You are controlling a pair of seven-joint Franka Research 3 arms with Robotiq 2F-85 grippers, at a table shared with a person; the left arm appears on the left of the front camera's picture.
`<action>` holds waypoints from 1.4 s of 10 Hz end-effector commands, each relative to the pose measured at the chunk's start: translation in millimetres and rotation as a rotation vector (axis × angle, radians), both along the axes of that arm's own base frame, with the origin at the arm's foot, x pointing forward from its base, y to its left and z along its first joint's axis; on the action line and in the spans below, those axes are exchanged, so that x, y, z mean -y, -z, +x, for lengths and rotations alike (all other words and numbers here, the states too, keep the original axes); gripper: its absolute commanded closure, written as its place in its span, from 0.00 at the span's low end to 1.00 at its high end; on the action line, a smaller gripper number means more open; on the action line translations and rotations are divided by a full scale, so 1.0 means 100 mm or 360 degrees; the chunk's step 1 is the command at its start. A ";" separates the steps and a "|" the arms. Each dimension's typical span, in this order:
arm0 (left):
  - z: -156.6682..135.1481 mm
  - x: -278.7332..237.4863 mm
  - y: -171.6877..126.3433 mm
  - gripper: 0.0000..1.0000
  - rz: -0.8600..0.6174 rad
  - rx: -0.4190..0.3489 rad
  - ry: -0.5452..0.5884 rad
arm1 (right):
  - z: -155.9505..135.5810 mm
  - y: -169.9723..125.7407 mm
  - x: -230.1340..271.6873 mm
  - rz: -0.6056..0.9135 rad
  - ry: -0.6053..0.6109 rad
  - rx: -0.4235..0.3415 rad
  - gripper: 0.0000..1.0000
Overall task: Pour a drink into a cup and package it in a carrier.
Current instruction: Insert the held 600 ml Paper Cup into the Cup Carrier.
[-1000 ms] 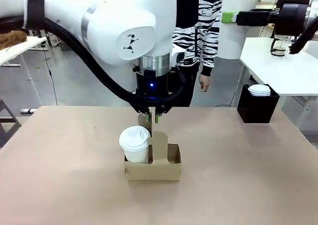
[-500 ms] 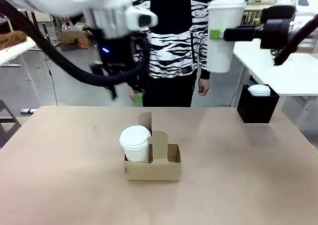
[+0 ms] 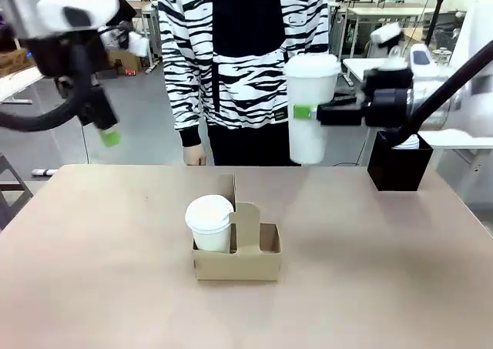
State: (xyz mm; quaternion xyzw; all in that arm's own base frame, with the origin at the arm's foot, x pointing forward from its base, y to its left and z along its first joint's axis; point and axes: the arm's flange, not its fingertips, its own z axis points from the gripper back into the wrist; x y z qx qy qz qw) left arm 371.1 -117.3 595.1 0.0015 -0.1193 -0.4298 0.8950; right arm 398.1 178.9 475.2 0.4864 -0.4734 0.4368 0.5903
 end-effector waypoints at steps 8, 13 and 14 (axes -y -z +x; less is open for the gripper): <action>-0.06 -0.48 0.65 0.00 -0.0257 0.0216 0.0202 | -0.01 0.35 -0.17 0.0001 -0.0142 0.0102 0.25; -0.13 -0.95 1.28 0.00 -0.0557 0.0340 0.0640 | 0.25 0.91 -0.58 0.0084 -0.0487 0.0181 0.25; -0.12 -0.99 1.34 0.00 -0.0576 0.0365 0.0770 | 0.26 1.02 -0.63 0.0089 -0.0548 0.0179 0.25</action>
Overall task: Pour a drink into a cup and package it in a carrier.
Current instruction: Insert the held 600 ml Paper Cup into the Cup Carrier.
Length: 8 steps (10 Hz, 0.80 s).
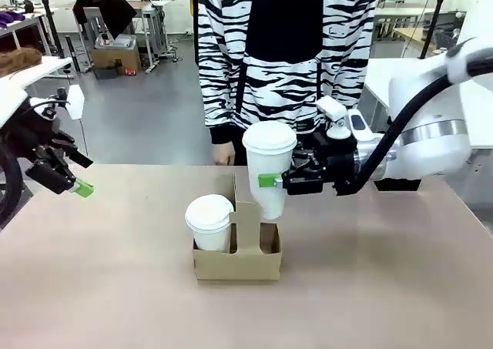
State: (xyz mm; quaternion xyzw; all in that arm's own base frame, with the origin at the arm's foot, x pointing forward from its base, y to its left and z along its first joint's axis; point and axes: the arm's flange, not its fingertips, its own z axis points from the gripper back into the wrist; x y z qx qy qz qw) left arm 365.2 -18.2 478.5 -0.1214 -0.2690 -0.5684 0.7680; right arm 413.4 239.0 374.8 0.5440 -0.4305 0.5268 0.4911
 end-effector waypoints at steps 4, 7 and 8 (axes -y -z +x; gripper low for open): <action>0.11 -0.06 0.42 0.00 -0.0169 0.0022 0.0297 | 0.20 0.37 -0.12 0.0046 -0.0220 0.0040 0.25; 0.09 -0.02 0.32 0.00 -0.0109 0.0033 0.0255 | 0.22 0.58 -0.18 0.0053 -0.0280 -0.0017 0.25; 0.09 -0.02 0.32 0.00 -0.0109 0.0033 0.0255 | 0.22 0.65 -0.19 0.0045 -0.0289 -0.0042 0.25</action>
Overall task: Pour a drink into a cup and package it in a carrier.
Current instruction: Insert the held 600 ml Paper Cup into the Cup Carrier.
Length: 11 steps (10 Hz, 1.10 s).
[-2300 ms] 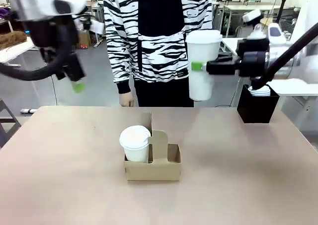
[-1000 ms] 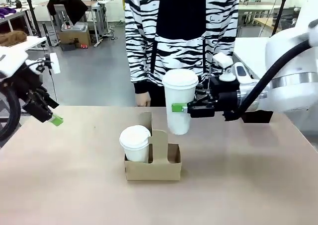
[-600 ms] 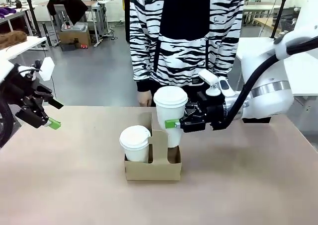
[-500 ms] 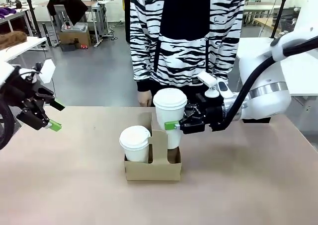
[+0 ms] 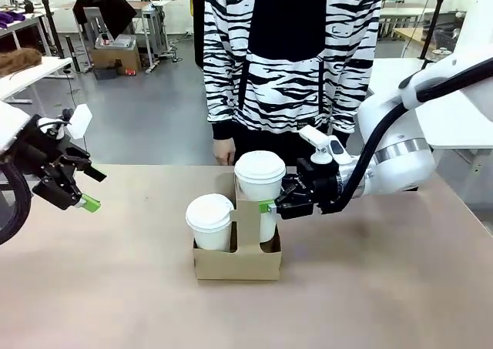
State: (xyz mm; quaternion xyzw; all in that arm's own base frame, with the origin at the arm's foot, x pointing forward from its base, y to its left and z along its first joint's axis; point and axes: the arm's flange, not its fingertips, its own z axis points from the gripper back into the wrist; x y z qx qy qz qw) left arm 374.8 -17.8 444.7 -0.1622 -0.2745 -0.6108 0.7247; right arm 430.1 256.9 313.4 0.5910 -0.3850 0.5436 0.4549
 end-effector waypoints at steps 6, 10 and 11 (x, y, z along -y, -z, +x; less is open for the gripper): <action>-0.01 -0.01 -0.02 0.00 -0.0022 0.0040 0.0039 | 0.17 0.49 -0.01 -0.0025 -0.0149 -0.0092 0.25; -0.01 -0.01 -0.02 0.00 -0.0022 0.0040 0.0039 | 0.17 0.69 0.00 -0.0079 -0.0236 -0.0084 0.25; -0.01 -0.01 -0.02 0.00 -0.0022 0.0040 0.0039 | 0.17 0.71 0.01 -0.0071 -0.0237 -0.0075 0.25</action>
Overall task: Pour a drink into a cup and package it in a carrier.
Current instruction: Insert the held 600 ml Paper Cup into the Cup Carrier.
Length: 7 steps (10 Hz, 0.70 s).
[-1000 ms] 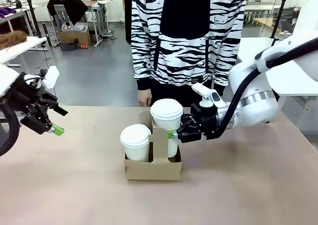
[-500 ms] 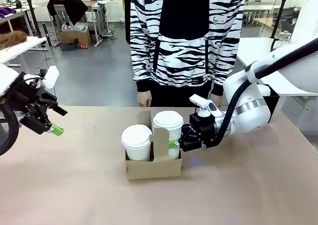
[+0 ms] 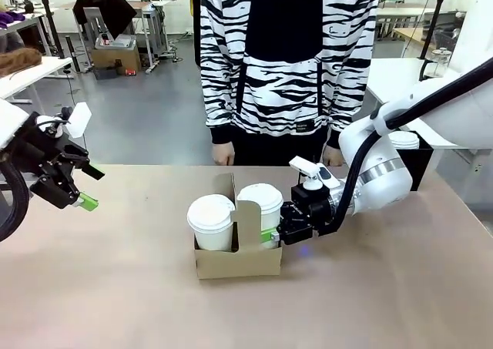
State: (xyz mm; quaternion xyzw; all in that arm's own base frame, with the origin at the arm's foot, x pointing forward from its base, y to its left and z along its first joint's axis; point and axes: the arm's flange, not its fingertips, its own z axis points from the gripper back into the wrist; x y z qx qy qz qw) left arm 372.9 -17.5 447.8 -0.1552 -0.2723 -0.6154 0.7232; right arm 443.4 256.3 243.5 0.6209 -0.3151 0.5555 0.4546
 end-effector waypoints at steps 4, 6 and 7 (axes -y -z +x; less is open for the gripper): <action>0.01 -0.01 0.01 0.00 -0.0045 0.0027 0.0031 | -0.02 -0.18 0.20 -0.0037 -0.0009 0.0187 0.00; 0.01 -0.01 0.01 0.00 -0.0045 0.0027 0.0031 | -0.01 -0.31 0.35 -0.0074 0.0026 0.0241 0.00; 0.01 -0.01 0.01 0.00 -0.0045 0.0027 0.0031 | 0.01 -0.38 0.45 -0.0108 0.0054 0.0258 0.00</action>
